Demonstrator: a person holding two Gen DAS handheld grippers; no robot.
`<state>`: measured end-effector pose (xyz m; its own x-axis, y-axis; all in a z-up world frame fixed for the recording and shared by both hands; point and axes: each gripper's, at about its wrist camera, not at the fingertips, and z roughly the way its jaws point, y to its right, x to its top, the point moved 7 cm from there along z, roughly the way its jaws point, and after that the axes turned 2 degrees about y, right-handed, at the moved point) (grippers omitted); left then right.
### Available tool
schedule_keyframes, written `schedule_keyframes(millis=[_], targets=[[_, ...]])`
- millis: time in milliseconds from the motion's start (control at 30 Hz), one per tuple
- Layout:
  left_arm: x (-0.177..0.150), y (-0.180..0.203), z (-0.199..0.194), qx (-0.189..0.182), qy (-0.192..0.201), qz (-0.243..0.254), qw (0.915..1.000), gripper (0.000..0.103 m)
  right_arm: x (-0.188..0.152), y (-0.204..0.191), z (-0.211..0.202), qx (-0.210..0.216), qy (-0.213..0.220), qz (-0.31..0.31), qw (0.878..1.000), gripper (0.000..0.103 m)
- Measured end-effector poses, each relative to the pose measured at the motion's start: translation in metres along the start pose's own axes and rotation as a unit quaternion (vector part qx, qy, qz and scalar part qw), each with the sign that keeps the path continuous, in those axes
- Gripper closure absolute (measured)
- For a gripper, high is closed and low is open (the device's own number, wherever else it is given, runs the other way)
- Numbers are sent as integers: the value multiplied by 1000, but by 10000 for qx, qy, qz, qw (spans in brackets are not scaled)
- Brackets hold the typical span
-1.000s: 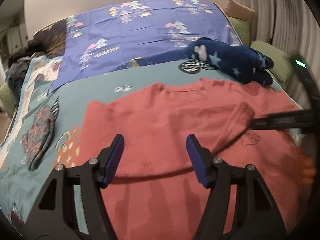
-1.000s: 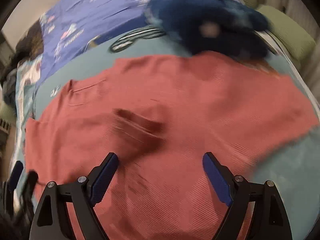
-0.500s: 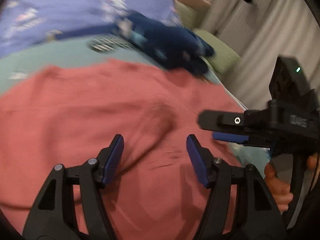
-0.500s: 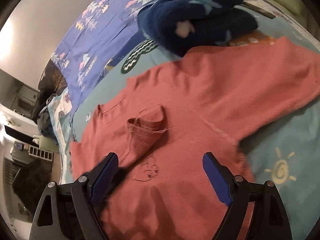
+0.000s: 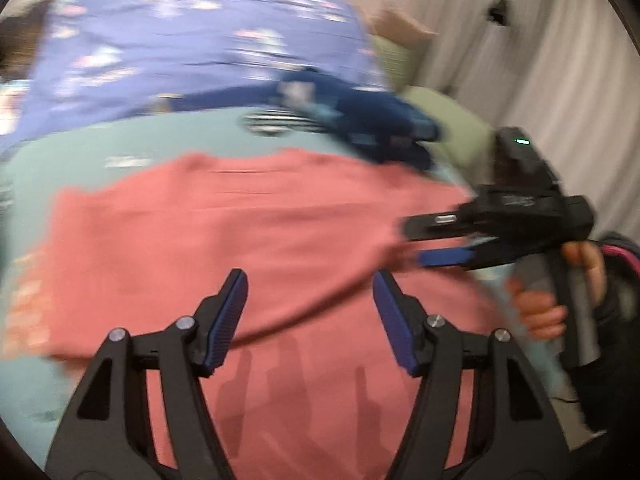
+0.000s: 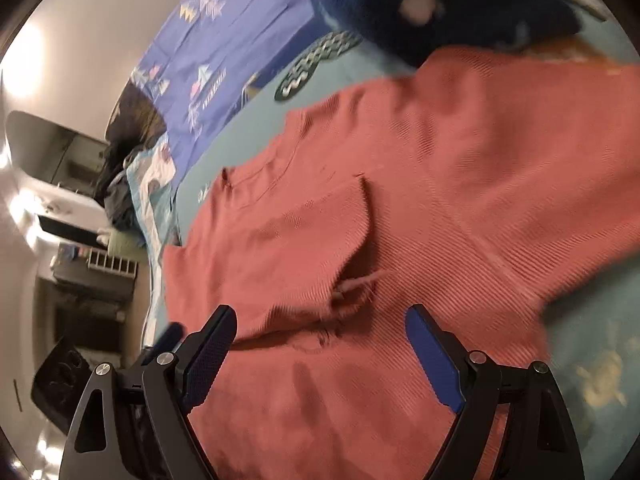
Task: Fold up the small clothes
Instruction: 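Fold the held sleeve across the shirt body and release with the left gripper, then grasp the other sleeve cuff with the right gripper and lift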
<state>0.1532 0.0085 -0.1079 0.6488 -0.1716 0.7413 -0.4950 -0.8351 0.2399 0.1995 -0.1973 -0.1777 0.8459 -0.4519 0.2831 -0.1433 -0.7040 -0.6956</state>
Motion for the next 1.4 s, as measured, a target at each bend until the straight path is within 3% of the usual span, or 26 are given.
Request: schedule_keyframes(millis=[100,133,167,200,233,300,433,500,700,833,933,1033,1100,1167,1200,1267,1367,1400], targets=[[-7,-48,-13,952,153,-136,9952,37,16,-4,15,177,76,-24,9998,14],[-9,-65,-16,1275,173,-251,9914,37,20,-8,18,234,123,-53,9996,22],[-11,-81,-18,1562,187,-373,9868,37,22,-12,22,240,103,-168,9995,38],[-11,-96,-19,1716,194,-473,9838,37,23,-17,28,155,-8,-332,9993,94],[-10,-109,-22,1838,216,-620,9808,37,24,-20,32,88,-136,-369,9992,101],[-7,-122,-27,1946,281,-830,9770,37,30,-30,19,159,135,-514,9985,101],[-4,-127,-39,2036,472,-847,9742,37,48,-53,-31,-321,913,-1562,9830,101],[-1,-122,-36,2013,484,-792,9751,37,54,-49,-40,-513,942,-1697,9796,100],[2,-102,-4,2127,264,-343,9762,37,52,13,-18,-1194,529,-1235,9837,96],[0,-91,11,2224,43,-139,9749,37,45,31,-33,-1479,809,-1135,9791,86],[3,-80,12,2105,103,-57,9775,37,38,22,-59,-1678,1174,-1462,9678,86],[4,-71,19,2009,84,15,9796,37,22,1,-67,-926,1068,-1689,9754,85],[-1,-69,33,2036,-152,40,9789,37,5,-5,-52,-541,602,-1778,9807,85],[-10,-71,50,2071,-442,79,9773,37,-6,10,-34,-1014,216,-1783,9785,86],[-14,-72,56,2153,-550,93,9749,36,-9,19,-31,-1100,127,-1701,9792,92],[-11,-65,51,2260,-464,186,9729,37,-12,34,-52,-594,247,-1189,9908,91],[0,-42,38,1964,-240,317,9797,36,-2,69,-106,-501,1020,-537,9921,75],[4,-34,35,1914,-178,384,9806,35,2,89,-127,-517,1340,-204,9894,61]])
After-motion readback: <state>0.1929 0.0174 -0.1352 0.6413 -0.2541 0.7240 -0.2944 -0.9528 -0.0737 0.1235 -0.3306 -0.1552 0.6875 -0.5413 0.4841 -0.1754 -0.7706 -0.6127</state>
